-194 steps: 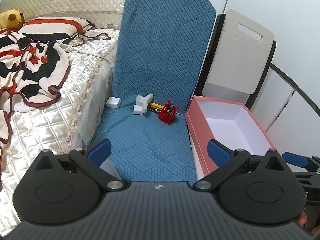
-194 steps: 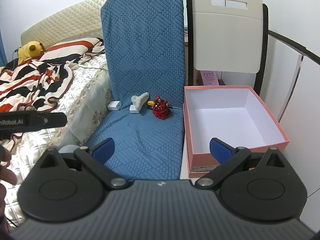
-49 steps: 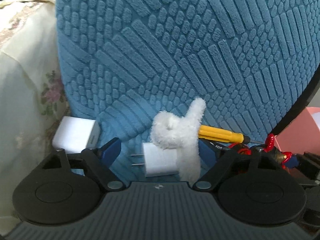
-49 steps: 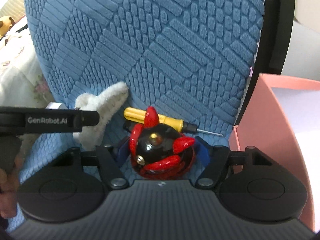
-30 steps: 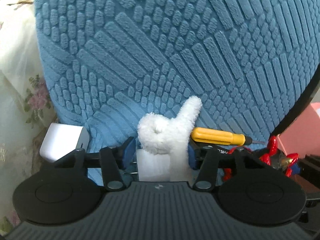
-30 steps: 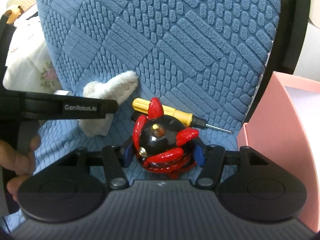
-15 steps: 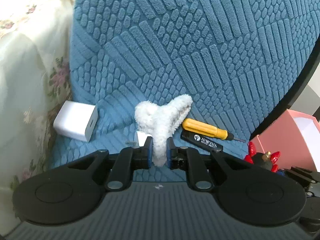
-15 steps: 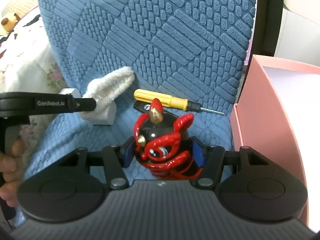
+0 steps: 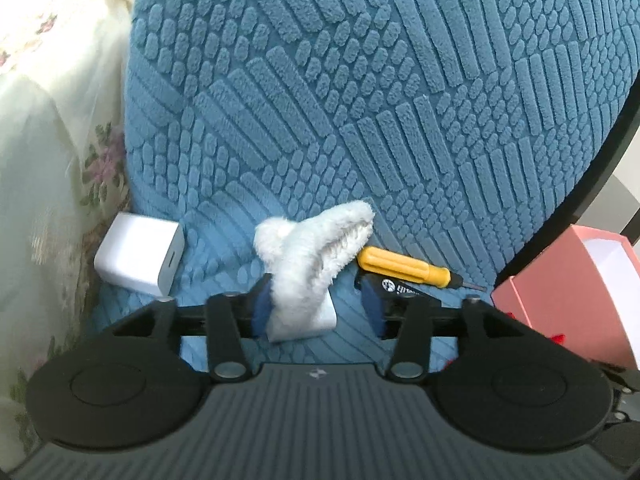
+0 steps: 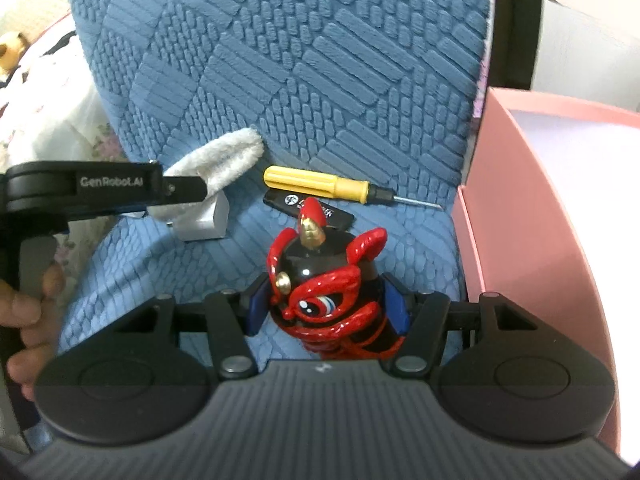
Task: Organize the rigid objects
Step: 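Close the right tool on the red toy while the left tool grasps the white cloth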
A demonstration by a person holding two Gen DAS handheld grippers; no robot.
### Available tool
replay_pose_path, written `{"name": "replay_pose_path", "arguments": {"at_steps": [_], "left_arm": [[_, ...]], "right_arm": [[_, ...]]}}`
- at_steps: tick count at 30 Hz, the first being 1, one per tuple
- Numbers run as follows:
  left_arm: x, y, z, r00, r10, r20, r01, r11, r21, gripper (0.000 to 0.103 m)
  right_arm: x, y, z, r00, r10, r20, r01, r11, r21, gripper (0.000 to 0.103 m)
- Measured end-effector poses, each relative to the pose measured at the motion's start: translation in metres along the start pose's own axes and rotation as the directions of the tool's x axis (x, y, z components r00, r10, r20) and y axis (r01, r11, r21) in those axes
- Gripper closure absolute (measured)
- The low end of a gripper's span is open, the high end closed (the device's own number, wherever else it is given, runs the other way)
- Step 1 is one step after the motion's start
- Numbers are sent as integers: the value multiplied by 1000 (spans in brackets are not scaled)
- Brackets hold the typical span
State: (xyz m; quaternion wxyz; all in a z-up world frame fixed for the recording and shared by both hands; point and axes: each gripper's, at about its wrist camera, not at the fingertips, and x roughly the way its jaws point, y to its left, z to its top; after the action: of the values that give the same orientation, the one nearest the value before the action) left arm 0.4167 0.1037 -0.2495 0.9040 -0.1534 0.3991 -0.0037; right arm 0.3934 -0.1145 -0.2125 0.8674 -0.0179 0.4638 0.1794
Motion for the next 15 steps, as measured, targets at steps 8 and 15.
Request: {"name": "replay_pose_path", "arguments": {"at_steps": [8, 15], "left_arm": [[18, 8, 11, 999, 42, -21, -42, 999, 6, 28], [35, 30, 18, 999, -21, -38, 17, 995, -98, 28]], "right_arm": [[6, 3, -4, 1000, 5, 15, -5, 1000, -8, 42], [13, 2, -4, 1000, 21, 16, -21, 1000, -1, 42]]}}
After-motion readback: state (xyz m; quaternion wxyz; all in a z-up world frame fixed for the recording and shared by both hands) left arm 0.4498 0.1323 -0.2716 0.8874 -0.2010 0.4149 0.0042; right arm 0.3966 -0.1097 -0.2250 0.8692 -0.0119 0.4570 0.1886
